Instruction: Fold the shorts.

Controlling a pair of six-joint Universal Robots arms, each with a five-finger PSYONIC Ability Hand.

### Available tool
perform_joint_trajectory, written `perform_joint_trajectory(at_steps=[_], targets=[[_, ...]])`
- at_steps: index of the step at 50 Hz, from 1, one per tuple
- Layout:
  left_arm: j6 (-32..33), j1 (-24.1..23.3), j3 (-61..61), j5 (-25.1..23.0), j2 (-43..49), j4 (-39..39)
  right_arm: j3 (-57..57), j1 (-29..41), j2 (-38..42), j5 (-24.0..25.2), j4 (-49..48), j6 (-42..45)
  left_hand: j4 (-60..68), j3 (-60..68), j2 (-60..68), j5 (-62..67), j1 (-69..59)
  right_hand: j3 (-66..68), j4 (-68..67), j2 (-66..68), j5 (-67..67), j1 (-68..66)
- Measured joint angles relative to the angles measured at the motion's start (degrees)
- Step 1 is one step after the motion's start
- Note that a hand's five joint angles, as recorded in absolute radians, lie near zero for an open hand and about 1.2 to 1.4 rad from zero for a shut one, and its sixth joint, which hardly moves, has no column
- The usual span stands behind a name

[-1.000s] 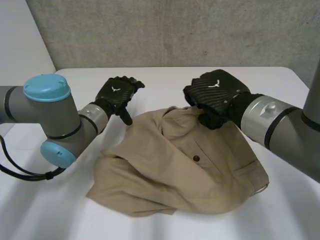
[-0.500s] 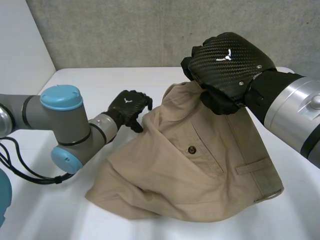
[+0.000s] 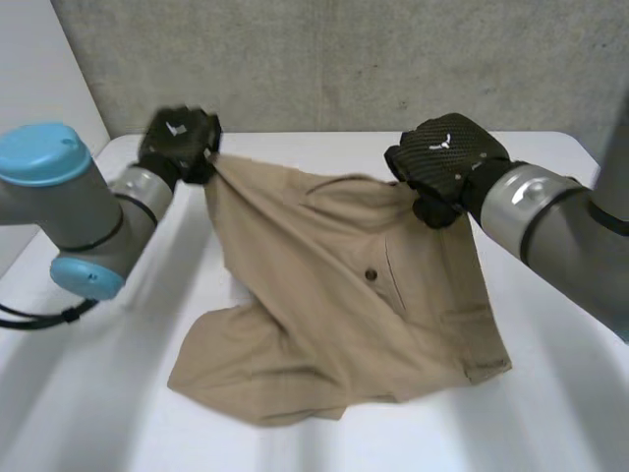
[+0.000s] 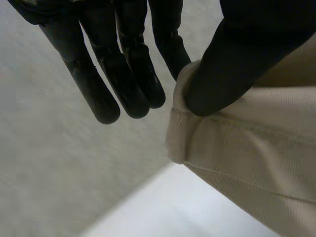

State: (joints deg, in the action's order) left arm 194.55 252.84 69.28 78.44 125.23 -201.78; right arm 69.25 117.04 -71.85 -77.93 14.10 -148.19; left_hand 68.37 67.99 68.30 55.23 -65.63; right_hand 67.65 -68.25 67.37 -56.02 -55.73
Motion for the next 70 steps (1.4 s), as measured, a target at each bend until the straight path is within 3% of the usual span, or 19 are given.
perform_joint_trajectory(at_steps=[5, 9, 11, 12, 13, 18, 22, 28, 35, 39, 45, 55, 62, 68, 70], targets=[[2.63, -0.4, -1.52, 0.57, -2.11, -6.92, -7.62, -0.01, 5.99, -1.79, -4.04, 0.2, 0.0, 0.2, 0.17, 0.0, 0.0, 0.15, 0.0, 0.0, 0.0, 0.0], [4.28, -1.41, -3.88, 1.38, -4.0, -13.45, -13.62, 0.12, 9.02, -4.12, -14.79, -0.15, 0.03, 0.31, 0.29, 0.0, 0.0, 0.16, -0.02, 0.0, 0.0, 0.0], [5.08, -2.09, -6.63, 3.03, -5.59, -18.71, -16.35, 0.2, 9.51, -6.58, -25.95, -0.39, 0.07, 0.31, 0.31, 0.0, 0.0, 0.16, -0.02, 0.0, 0.0, 0.0], [5.08, -2.09, -6.63, 3.03, -5.59, -18.71, -16.35, 0.2, 9.51, -6.58, -25.95, -0.39, 0.07, 0.31, 0.31, 0.0, 0.0, 0.16, -0.02, 0.0, 0.0, 0.0], [5.44, -2.47, -9.56, 5.14, -6.87, -22.32, -17.58, 0.24, 9.19, -8.47, -35.07, -0.54, 0.21, 0.31, 0.32, 0.0, 0.0, 0.16, -0.03, 0.0, 0.0, 0.0], [5.44, -2.7, -13.6, 8.91, -8.97, -25.52, -18.14, 0.25, 7.81, -11.06, -49.18, -0.75, 0.21, 0.31, 0.32, 0.0, 0.0, 0.16, -0.03, 0.0, 0.0, 0.0], [4.65, -2.67, -11.61, 10.09, -11.58, -25.94, -16.48, 0.27, 7.28, -11.45, -51.52, -0.79, 0.22, 0.31, 0.32, 0.0, 0.0, 0.16, -0.03, 0.0, 0.0, 0.0], [2.14, -2.4, 1.22, 8.1, -16.32, -25.29, -9.95, 0.24, 7.85, -11.2, -47.08, -0.65, 0.22, 0.32, 0.32, 0.0, 0.0, 0.16, -0.03, 0.0, 0.0, 0.0], [1.79, -3.61, 16.78, 4.24, -14.1, -21.85, -2.9, 0.14, 13.0, -9.57, -38.9, -0.19, 0.23, 0.32, 0.34, 0.0, 0.0, 0.16, -0.03, 0.0, 0.0, -0.27], [4.39, -5.66, 23.13, 3.71, -7.96, -15.79, 0.35, -0.07, 19.53, -7.15, -32.31, 0.51, 0.24, 0.33, 0.36, 0.0, 0.0, 0.16, -0.03, 0.0, 0.0, -0.27], [10.1, -7.61, 25.47, 4.89, -4.5, -5.35, 2.56, -0.46, 23.25, -5.99, -25.4, 2.15, 0.24, 0.33, 0.36, 0.0, 0.0, 0.16, -0.03, 0.0, -0.01, -0.27], [13.67, -7.69, 27.7, 12.39, -9.95, 8.79, 9.59, -0.98, 15.78, -6.45, -14.29, 5.05, 0.24, 0.33, 0.36, 0.0, 0.0, 0.16, -0.03, 0.0, 0.0, -0.27], [13.4, -7.5, 30.8, 14.0, -16.65, 15.63, 16.34, -2.71, 9.62, -6.62, -10.16, 5.55, 0.11, 0.21, 0.13, -0.04, 0.07, 0.1, 0.07, -0.05, 0.0, -0.27], [12.47, -7.54, 32.6, 13.08, -19.27, 19.7, 21.45, -4.43, 7.42, -6.39, -11.51, 4.51, -24.47, -23.8, -24.53, -21.26, 23.28, -16.91, 17.4, -16.81, 14.47, 12.23], [11.57, -7.43, 32.9, 12.66, -19.47, 20.19, 23.13, -4.91, 7.17, -6.29, -13.68, 3.45, -26.33, -25.59, -26.2, -23.19, 23.67, -19.82, 20.31, -19.35, 17.42, 14.33]])
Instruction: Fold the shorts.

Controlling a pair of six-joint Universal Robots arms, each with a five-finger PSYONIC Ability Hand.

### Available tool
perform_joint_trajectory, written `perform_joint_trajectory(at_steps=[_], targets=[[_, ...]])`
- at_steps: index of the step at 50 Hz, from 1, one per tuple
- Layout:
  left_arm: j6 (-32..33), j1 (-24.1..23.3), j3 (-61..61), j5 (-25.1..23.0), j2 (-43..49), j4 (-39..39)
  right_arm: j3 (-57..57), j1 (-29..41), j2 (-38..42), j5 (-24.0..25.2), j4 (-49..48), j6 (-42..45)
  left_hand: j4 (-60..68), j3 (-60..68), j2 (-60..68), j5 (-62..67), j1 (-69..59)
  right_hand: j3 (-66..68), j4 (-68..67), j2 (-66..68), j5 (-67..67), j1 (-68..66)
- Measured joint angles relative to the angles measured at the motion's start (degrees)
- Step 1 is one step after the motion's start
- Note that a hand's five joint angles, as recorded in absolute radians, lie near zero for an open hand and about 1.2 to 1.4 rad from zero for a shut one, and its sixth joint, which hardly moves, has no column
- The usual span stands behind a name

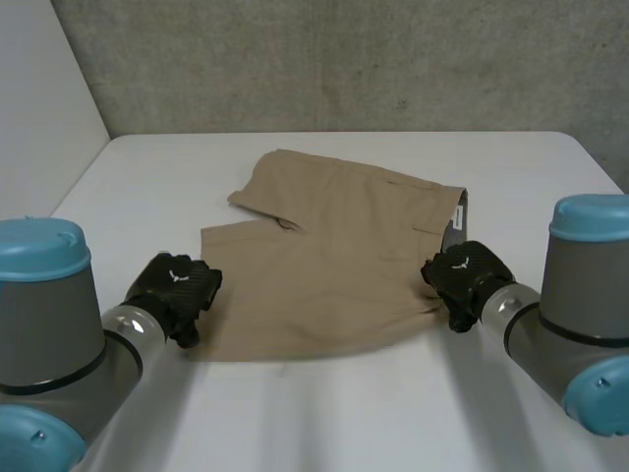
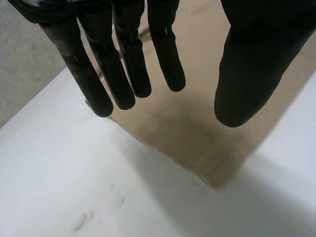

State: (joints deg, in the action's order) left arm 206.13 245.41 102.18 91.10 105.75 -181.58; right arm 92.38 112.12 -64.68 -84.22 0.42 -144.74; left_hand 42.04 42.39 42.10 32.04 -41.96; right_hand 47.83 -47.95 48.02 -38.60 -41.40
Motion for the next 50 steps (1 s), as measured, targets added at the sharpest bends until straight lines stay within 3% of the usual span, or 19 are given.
perform_joint_trajectory(at_steps=[13, 21, 27, 45, 46, 50], targets=[[-9.83, 4.93, 0.14, -2.17, -0.35, -0.16, 6.87, -3.72, -2.55, 2.28, -7.18, -9.78, -0.68, -0.67, -0.61, -0.72, 0.0, -5.34, 5.65, -4.42, 5.96, 4.28], [-13.38, 7.02, 1.84, -9.43, 0.33, -0.43, 8.54, -6.37, -5.97, 5.49, -6.82, -10.59, -0.68, -0.67, -0.61, -0.71, 0.0, -19.58, 19.67, -19.59, 20.09, 16.43], [-13.15, 6.55, 4.09, -11.97, 0.43, -2.51, 8.74, -7.75, -6.97, 7.69, -6.76, -9.83, -0.68, -0.67, -0.61, -0.72, 0.0, -20.53, 20.74, -20.41, 21.25, 17.08], [-7.1, 4.13, 9.29, -8.99, 0.27, -13.0, 8.73, -9.79, -4.59, 13.47, -6.56, -9.89, -2.78, -2.81, -2.9, -2.86, 2.19, -18.21, 18.43, -18.52, 18.79, 15.9], [-5.27, 3.44, 9.65, -6.94, 0.71, -14.2, 8.8, -9.77, -3.72, 13.88, -6.57, -9.91, -3.16, -3.3, -3.2, -3.36, 2.48, -15.0, 15.27, -15.26, 16.8, 13.54], [-4.62, 2.97, 9.7, -5.99, 1.19, -14.41, 8.89, -9.75, -3.34, 14.1, -6.57, -9.96, -3.16, -3.3, -3.2, -3.36, 2.47, -7.23, 8.06, -7.42, 9.83, 6.89]])
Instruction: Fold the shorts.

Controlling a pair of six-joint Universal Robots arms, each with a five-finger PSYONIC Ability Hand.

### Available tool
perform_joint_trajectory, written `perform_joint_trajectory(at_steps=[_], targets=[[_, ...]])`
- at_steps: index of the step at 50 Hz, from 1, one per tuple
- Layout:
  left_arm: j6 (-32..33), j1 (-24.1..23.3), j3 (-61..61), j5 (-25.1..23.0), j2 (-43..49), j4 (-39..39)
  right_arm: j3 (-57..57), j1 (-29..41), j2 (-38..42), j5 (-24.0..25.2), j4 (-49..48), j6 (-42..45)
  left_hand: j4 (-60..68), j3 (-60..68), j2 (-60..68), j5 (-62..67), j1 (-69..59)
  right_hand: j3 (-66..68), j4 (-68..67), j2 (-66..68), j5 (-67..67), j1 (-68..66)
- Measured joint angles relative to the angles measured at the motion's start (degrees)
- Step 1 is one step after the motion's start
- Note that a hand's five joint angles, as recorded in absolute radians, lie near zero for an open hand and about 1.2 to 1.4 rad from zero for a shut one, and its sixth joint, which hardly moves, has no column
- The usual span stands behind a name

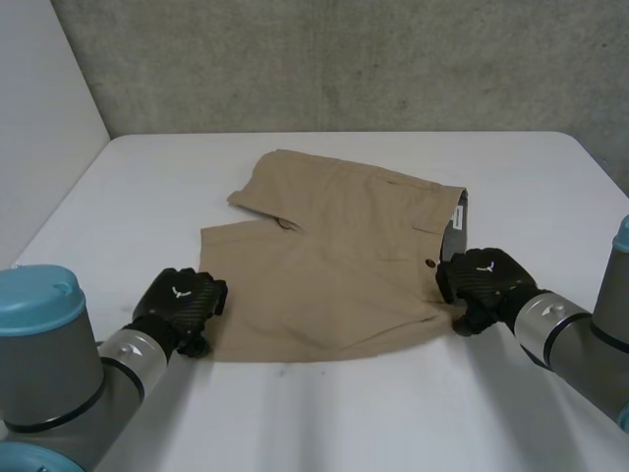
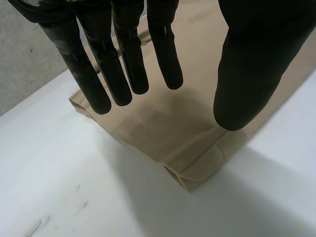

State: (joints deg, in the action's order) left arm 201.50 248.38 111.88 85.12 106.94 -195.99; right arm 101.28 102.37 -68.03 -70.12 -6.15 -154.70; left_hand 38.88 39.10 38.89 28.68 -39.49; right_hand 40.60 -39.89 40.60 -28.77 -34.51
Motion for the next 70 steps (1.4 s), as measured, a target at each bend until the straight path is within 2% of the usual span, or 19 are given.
perform_joint_trajectory(at_steps=[1, 2, 6, 37, 40, 44, 45, 46, 60, 64, 70], targets=[[0.11, -0.15, 0.0, 0.18, 0.17, 0.01, 0.03, 0.01, 0.1, 0.16, 0.0, -0.02, 0.0, 0.0, 0.0, 0.0, 0.0, 12.69, -13.37, 13.5, -12.95, -11.52], [0.15, -0.24, -0.01, 0.25, 0.27, 0.02, 0.04, 0.01, 0.15, 0.3, 0.0, -0.01, 0.0, 0.0, 0.0, 0.0, 0.0, 19.87, -20.62, 20.03, -19.86, -17.06], [0.25, -0.46, -0.05, 0.32, 0.68, 0.09, 0.05, 0.01, 0.29, 0.86, 0.0, 0.07, 0.0, 0.0, 0.0, 0.0, 0.0, 26.9, -28.08, 26.85, -26.71, -19.85], [5.14, -0.37, -0.66, 1.37, 5.25, -0.81, -0.12, 0.04, 0.24, -1.38, -0.18, -2.68, -3.31, -3.32, -3.38, -3.41, 3.57, 26.97, -28.35, 26.87, -26.92, -19.85], [5.36, -0.24, -0.81, 2.15, 5.64, -1.5, -0.11, 0.09, 0.2, -1.35, -0.18, -2.65, -0.55, -0.87, -0.6, -0.56, 0.38, 26.97, -28.35, 26.87, -26.92, -19.85], [5.37, -0.06, -0.94, 2.93, 5.77, -1.94, -0.11, 0.1, 0.17, -1.34, -0.18, -2.63, 16.59, 16.78, 17.08, 15.41, -13.13, 26.97, -28.35, 26.87, -26.92, -19.85], [5.36, 0.01, -1.0, 3.22, 5.74, -2.07, -0.11, 0.11, 0.15, -1.33, -0.18, -2.62, 24.95, 24.85, 25.26, 24.19, -19.46, 26.97, -28.35, 26.87, -26.92, -19.85], [5.36, 0.04, -1.02, 3.39, 5.73, -2.13, -0.11, 0.11, 0.14, -1.33, -0.18, -2.61, 26.73, 26.15, 26.94, 26.13, -20.77, 26.97, -28.35, 26.87, -26.92, -19.85], [4.91, 0.19, -0.64, 5.0, 1.14, -2.52, 0.08, 0.24, -0.09, -1.54, 0.0, -2.24, 29.47, 28.66, 29.4, 28.4, -22.51, 26.97, -28.36, 26.87, -26.92, -19.85], [5.07, -0.09, -0.41, 5.05, -0.69, -0.45, 0.22, 0.41, -0.67, -1.53, 1.14, -0.96, 29.48, 28.66, 29.4, 28.35, -22.51, 26.97, -28.36, 26.87, -26.92, -19.85], [5.27, -0.51, 0.03, 5.23, -4.63, 10.38, 0.59, 0.58, -4.59, -1.51, 10.55, 6.07, 29.49, 28.74, 29.4, 28.36, -22.52, 26.97, -28.36, 26.87, -26.92, -19.85]])
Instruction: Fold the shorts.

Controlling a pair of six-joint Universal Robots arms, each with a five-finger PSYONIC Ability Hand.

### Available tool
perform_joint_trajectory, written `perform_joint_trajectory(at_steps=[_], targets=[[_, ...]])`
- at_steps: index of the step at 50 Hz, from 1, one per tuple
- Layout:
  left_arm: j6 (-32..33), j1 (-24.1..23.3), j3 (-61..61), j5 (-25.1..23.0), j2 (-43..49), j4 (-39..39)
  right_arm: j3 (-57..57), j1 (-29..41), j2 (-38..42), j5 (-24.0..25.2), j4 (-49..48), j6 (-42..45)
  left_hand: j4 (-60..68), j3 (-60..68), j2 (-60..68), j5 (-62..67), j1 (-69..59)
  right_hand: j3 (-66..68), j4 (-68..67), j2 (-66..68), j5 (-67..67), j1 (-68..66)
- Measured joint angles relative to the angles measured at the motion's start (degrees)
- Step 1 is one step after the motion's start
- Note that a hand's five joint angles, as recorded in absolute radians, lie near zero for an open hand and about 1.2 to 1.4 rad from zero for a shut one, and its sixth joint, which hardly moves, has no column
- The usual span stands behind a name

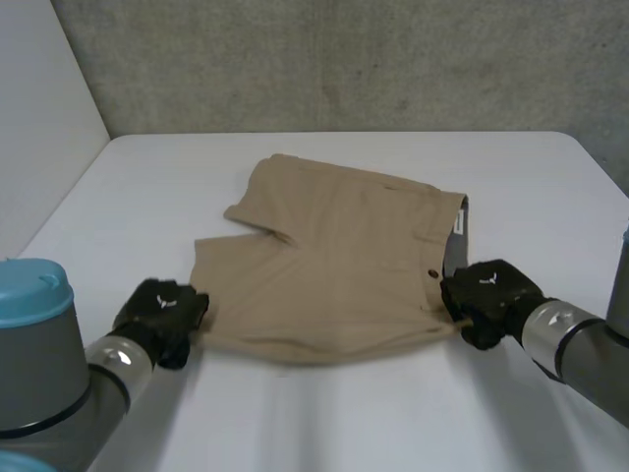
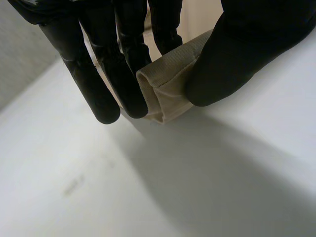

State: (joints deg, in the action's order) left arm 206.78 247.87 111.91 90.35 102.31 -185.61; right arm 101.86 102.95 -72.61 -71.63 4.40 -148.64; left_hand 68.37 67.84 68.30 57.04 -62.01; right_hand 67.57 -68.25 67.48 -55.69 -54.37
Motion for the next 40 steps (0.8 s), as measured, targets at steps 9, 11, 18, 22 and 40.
perform_joint_trajectory(at_steps=[9, 11, 18, 22, 40], targets=[[0.68, 0.19, 2.32, -0.39, -10.44, 19.41, 4.79, -0.78, -7.2, 0.05, 21.07, 13.71, 0.0, 0.14, 0.14, 0.0, 0.0, 0.0, 0.0, 0.0, 0.0, 0.0], [1.51, 0.18, 2.72, -0.59, -12.86, 22.67, 6.84, -1.04, -8.94, 0.1, 24.69, 16.91, 0.01, 0.14, 0.19, 0.0, -0.2, 0.0, 0.0, 0.0, 0.0, 0.0], [6.85, 0.16, 2.79, -2.33, -17.01, 29.6, 12.56, -5.76, -14.02, 0.86, 31.56, 25.92, 0.01, 0.14, 0.2, 0.0, -0.5, 0.0, 0.0, 0.0, 0.0, 0.0], [8.43, 0.43, 0.71, -2.99, -15.01, 28.11, 12.1, -8.03, -14.74, 2.51, 30.94, 26.52, 0.01, 0.18, 0.2, 0.0, -0.5, 0.0, 0.0, 0.0, 0.0, 0.0], [9.27, -3.65, -38.3, -1.23, 23.05, -7.29, -6.32, -3.26, -0.69, -7.01, 1.38, 1.92, 0.23, 0.44, 0.29, 0.0, -0.51, 0.0, -0.01, 0.02, -1.38, 0.0]])
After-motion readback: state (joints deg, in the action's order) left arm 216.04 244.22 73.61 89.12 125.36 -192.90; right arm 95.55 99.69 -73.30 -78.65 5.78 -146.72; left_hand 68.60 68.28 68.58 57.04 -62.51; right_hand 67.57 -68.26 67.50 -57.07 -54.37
